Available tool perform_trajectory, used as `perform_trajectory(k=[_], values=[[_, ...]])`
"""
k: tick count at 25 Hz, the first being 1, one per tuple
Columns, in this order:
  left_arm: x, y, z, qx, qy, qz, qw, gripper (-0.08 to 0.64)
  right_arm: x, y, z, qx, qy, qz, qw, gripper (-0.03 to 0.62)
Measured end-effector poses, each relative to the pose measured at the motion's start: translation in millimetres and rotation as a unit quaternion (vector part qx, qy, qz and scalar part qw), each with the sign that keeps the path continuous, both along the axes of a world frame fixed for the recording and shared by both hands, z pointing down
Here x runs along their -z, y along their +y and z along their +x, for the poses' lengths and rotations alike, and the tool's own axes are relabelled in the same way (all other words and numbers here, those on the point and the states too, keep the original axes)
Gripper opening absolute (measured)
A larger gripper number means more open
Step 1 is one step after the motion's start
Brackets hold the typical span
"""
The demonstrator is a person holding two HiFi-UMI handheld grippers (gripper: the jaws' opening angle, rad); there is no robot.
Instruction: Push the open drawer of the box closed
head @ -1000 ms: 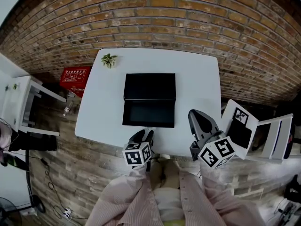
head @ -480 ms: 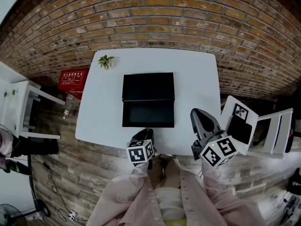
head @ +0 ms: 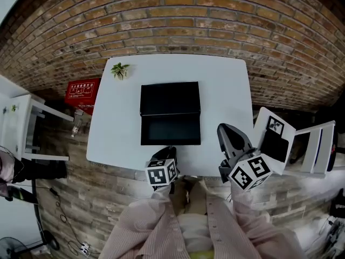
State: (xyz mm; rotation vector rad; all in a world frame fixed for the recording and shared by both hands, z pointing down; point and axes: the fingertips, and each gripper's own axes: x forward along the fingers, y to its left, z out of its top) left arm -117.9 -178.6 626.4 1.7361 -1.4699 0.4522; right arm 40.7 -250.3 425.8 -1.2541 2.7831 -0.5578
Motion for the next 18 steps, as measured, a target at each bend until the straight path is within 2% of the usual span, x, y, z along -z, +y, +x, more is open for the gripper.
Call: perform_trajectory(k=[18], values=[[9.2, -9.1, 0.5, -0.023, 0.007, 0.004, 0.9997, 0.058, 1.6, -4.2, -6.7, -0.006, 0.001, 0.006, 1.0, 0.003]])
